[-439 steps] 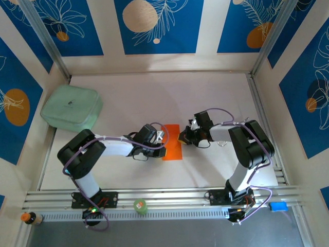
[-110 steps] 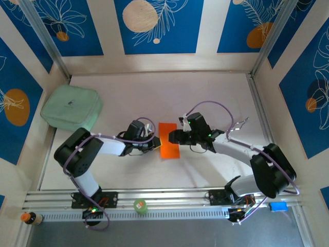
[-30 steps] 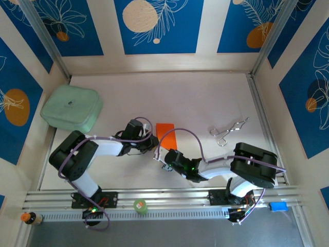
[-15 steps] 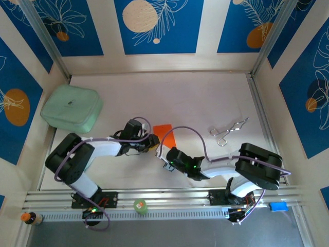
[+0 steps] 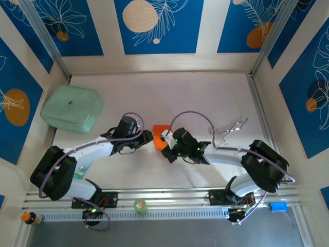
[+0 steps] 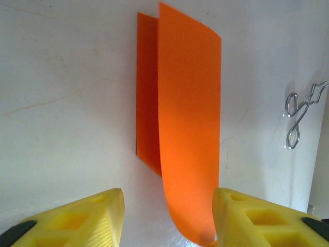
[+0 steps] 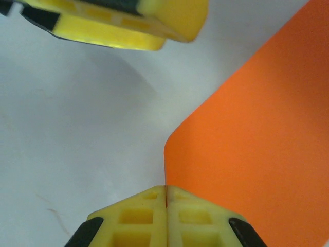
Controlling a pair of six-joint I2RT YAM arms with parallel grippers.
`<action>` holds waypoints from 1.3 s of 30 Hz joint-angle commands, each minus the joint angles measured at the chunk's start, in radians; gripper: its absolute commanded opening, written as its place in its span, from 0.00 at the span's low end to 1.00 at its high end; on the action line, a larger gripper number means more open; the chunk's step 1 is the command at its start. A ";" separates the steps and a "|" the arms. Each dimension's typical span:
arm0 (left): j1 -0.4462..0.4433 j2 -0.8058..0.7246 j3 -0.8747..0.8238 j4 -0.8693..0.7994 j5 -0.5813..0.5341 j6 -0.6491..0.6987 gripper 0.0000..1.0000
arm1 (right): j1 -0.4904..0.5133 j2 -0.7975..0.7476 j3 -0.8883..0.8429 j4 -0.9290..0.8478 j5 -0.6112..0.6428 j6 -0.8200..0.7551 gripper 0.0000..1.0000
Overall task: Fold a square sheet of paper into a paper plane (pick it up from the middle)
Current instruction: Third fold the triangle at the center of the table.
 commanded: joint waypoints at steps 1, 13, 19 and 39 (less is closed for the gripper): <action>0.012 0.006 0.025 -0.014 0.006 0.027 0.45 | -0.016 0.048 0.054 -0.096 -0.159 0.070 0.06; 0.015 0.097 0.099 0.034 0.106 0.062 0.22 | -0.043 0.087 0.059 -0.078 -0.262 0.124 0.05; 0.017 0.217 0.180 0.095 0.216 0.082 0.16 | -0.078 0.060 0.002 -0.014 -0.302 0.158 0.05; 0.013 0.515 0.289 0.104 0.303 0.116 0.12 | -0.112 0.080 -0.007 0.013 -0.344 0.187 0.05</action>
